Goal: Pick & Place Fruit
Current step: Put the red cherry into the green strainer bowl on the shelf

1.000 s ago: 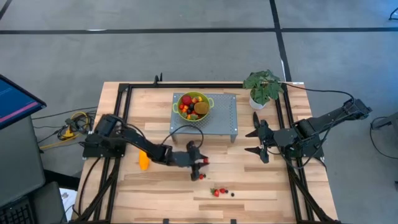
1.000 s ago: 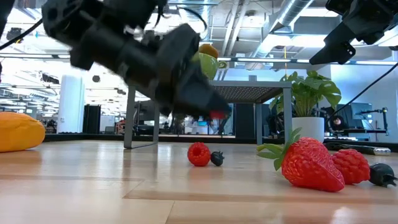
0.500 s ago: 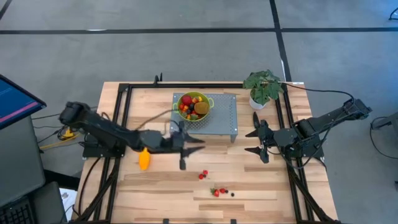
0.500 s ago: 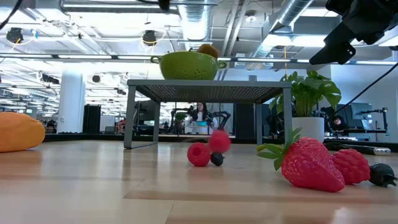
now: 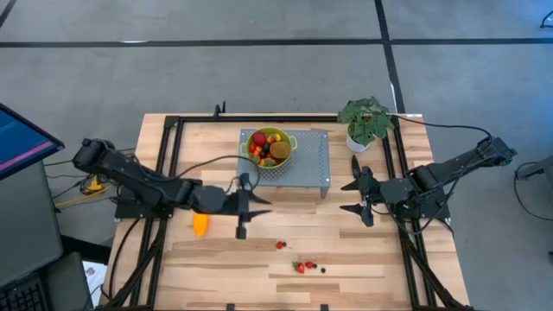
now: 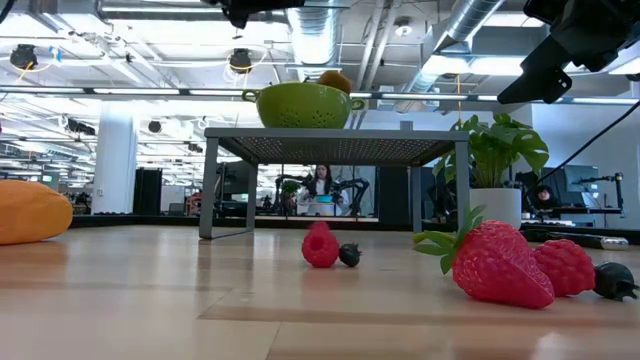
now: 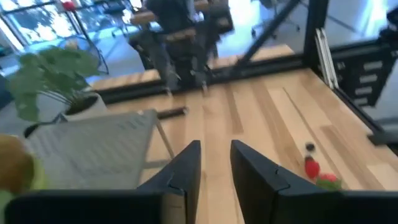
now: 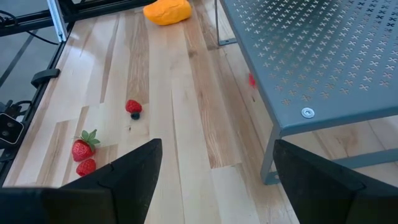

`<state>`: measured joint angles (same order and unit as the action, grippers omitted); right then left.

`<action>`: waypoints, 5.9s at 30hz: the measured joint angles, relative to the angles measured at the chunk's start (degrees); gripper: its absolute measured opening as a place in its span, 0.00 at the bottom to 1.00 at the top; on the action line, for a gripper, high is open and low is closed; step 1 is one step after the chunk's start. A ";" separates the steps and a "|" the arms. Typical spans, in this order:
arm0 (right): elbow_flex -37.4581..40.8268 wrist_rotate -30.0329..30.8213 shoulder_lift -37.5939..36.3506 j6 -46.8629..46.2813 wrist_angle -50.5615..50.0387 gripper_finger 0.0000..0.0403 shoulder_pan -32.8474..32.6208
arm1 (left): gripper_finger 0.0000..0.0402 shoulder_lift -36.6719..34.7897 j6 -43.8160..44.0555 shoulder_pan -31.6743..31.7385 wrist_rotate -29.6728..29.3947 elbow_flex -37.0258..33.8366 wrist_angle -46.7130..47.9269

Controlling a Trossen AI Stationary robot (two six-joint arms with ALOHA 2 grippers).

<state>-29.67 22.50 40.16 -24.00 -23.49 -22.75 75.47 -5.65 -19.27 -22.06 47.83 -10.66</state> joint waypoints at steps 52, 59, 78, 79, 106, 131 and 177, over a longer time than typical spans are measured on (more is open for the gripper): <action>-0.02 0.00 0.02 0.01 0.00 0.75 -0.01 | 0.31 -13.42 -1.42 4.98 -28.80 0.00 5.29; -0.01 0.02 0.02 0.00 0.02 0.75 0.00 | 0.31 -20.29 -6.15 22.00 -32.01 0.07 10.86; -0.01 0.01 0.02 0.01 0.02 0.75 0.00 | 0.31 -2.77 -8.19 73.48 17.46 0.02 21.88; -0.01 0.02 0.02 0.01 0.02 0.75 -0.01 | 0.31 -1.30 -9.41 74.49 17.46 0.02 21.90; -0.02 0.02 0.00 0.00 0.01 0.75 0.01 | 0.38 5.68 -29.49 68.63 28.46 -0.04 33.02; -0.02 0.00 0.00 -0.01 0.01 0.75 0.01 | 0.54 18.96 -27.06 67.68 26.85 -0.04 30.27; -0.02 0.00 0.00 -0.01 0.02 0.75 0.03 | 0.51 19.40 -50.51 57.38 8.99 -0.04 20.14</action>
<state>-29.69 22.50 40.16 -24.01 -23.46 -22.72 94.87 -56.16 38.11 -13.07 47.79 9.48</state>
